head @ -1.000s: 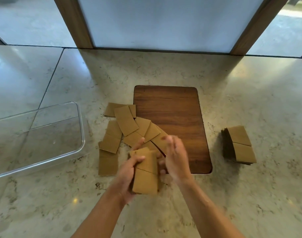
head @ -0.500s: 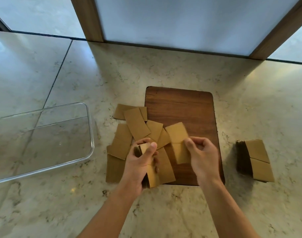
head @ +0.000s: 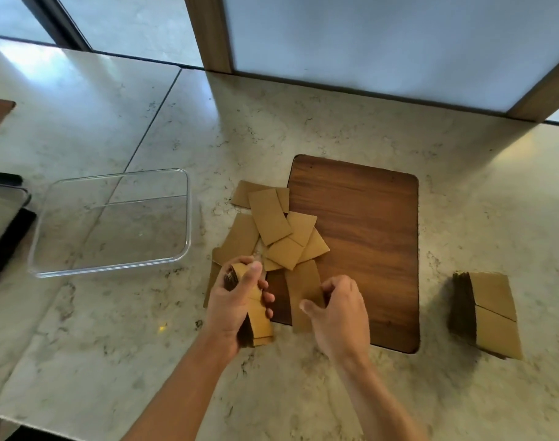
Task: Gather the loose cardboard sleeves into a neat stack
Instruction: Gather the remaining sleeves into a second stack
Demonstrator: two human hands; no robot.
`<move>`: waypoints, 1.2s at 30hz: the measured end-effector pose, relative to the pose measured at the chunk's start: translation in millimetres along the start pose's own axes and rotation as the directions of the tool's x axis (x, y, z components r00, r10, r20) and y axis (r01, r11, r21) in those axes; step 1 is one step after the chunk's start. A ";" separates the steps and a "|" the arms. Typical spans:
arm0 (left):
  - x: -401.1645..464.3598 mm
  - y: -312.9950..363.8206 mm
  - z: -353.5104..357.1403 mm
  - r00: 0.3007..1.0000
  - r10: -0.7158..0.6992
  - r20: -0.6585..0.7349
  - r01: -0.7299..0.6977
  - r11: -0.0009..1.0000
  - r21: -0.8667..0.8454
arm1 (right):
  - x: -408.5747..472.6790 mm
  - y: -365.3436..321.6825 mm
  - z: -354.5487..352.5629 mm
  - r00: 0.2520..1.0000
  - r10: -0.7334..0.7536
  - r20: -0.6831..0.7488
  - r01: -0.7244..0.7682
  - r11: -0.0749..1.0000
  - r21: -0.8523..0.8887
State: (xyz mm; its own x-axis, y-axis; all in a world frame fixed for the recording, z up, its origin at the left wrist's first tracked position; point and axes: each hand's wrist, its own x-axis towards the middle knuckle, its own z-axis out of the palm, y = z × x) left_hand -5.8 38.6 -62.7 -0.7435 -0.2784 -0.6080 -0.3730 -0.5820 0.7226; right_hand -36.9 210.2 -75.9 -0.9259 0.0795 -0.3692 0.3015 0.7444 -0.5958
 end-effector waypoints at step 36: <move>76.2 41.8 7.5 0.990 -0.059 0.132 0.057 0.998 0.017 | 69.9 -36.9 -19.9 0.951 0.235 -0.200 -0.139 0.905 0.402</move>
State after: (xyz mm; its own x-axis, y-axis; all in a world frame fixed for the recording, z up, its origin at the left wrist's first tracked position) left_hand -82.2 -1.2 -76.4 -0.7871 -0.1404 -0.6006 -0.4239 -0.5842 0.6922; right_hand -117.3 201.5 -65.5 -0.8555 0.3831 -0.3484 0.4929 0.3962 -0.7746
